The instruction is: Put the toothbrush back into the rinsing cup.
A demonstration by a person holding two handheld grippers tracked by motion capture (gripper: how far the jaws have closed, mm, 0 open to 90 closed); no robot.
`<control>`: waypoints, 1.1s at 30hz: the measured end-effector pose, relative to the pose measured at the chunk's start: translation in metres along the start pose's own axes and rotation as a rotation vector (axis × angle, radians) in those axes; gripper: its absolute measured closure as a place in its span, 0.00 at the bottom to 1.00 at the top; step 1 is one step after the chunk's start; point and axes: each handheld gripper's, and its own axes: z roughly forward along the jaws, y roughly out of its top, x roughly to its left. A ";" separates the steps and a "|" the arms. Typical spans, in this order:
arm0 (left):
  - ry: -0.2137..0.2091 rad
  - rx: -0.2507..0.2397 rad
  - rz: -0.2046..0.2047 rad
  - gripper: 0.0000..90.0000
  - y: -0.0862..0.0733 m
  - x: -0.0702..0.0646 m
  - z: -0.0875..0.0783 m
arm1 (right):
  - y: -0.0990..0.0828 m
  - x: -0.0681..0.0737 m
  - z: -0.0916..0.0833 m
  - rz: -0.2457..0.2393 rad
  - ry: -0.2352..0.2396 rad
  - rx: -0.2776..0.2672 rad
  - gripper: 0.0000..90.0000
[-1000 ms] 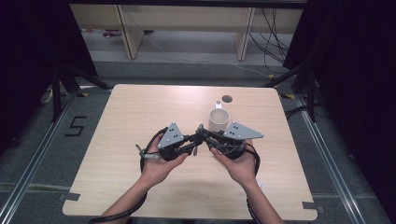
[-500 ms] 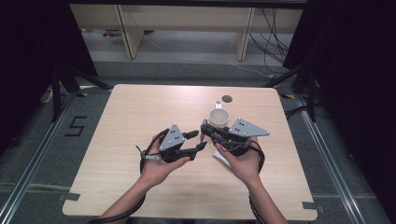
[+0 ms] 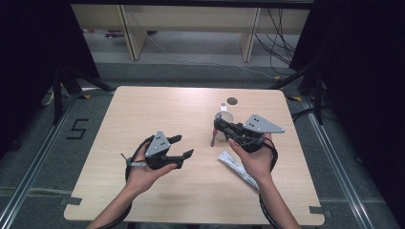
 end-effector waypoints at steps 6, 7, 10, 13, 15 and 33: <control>0.041 0.016 -0.022 0.36 -0.015 0.013 -0.015 | 0.007 -0.009 -0.002 -0.009 -0.037 -0.013 0.94; 0.050 0.019 -0.028 0.36 -0.018 0.015 -0.018 | 0.009 -0.009 -0.003 0.001 -0.048 -0.011 0.94; 0.078 0.013 -0.051 0.36 -0.026 0.019 -0.025 | 0.013 -0.013 -0.005 0.004 -0.053 -0.008 0.94; 0.106 0.007 -0.065 0.35 -0.034 0.024 -0.032 | 0.018 -0.019 -0.005 -0.024 -0.075 -0.033 0.94; 0.116 -0.001 -0.085 0.35 -0.040 0.026 -0.035 | 0.021 -0.022 -0.006 -0.010 -0.077 -0.033 0.94; 0.156 -0.062 -0.166 0.34 -0.079 0.029 -0.038 | 0.039 -0.050 -0.003 -0.021 -0.162 -0.068 0.94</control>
